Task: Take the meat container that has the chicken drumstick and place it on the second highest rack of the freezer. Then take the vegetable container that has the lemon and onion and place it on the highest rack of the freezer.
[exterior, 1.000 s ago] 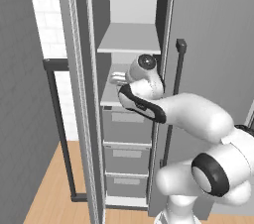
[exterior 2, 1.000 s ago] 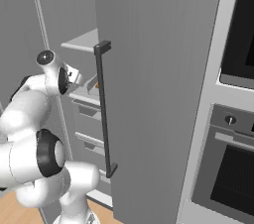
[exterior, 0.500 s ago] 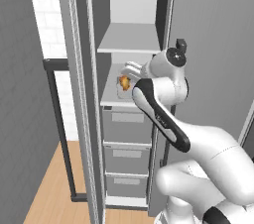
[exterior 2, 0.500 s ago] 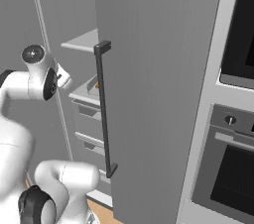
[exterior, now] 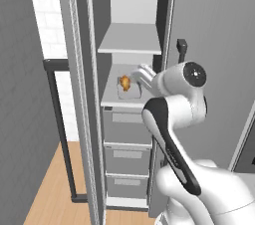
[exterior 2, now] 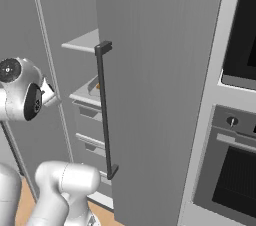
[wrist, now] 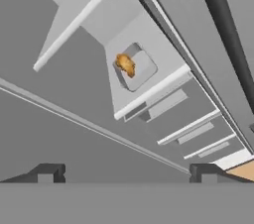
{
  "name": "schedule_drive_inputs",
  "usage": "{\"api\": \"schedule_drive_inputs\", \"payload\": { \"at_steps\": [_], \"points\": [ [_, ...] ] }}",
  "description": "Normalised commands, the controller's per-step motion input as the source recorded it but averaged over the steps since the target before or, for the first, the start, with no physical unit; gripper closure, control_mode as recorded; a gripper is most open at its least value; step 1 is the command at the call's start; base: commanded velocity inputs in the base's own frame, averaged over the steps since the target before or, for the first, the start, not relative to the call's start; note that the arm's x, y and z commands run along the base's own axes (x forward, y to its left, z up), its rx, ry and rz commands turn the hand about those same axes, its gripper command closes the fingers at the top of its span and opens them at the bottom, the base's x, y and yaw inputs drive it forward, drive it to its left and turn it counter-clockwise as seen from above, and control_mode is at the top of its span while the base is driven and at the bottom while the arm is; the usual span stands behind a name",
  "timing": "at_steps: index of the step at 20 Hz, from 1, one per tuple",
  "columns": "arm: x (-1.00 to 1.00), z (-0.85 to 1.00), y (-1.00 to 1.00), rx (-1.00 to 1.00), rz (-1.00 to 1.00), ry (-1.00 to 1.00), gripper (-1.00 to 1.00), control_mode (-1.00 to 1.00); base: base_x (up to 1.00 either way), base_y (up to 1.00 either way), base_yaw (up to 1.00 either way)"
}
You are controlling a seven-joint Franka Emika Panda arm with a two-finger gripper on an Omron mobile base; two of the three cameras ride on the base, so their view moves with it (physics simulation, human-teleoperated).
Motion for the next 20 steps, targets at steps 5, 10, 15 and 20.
{"api": "schedule_drive_inputs", "payload": {
  "at_steps": [5,10,15,20],
  "points": [
    [-0.19,-0.08,-0.37,0.1,-0.05,0.05,-1.0,1.0,-0.06,-0.14,-0.01],
    [0.0,0.0,0.0,0.0,0.0,0.0,-1.0,1.0,-0.43,-0.91,-0.11],
    [0.0,0.0,0.0,0.0,0.0,0.0,-1.0,1.0,-0.52,-1.0,-0.24],
    [0.0,0.0,0.0,0.0,0.0,0.0,-1.0,1.0,-0.37,-1.0,-0.39]
  ]
}}
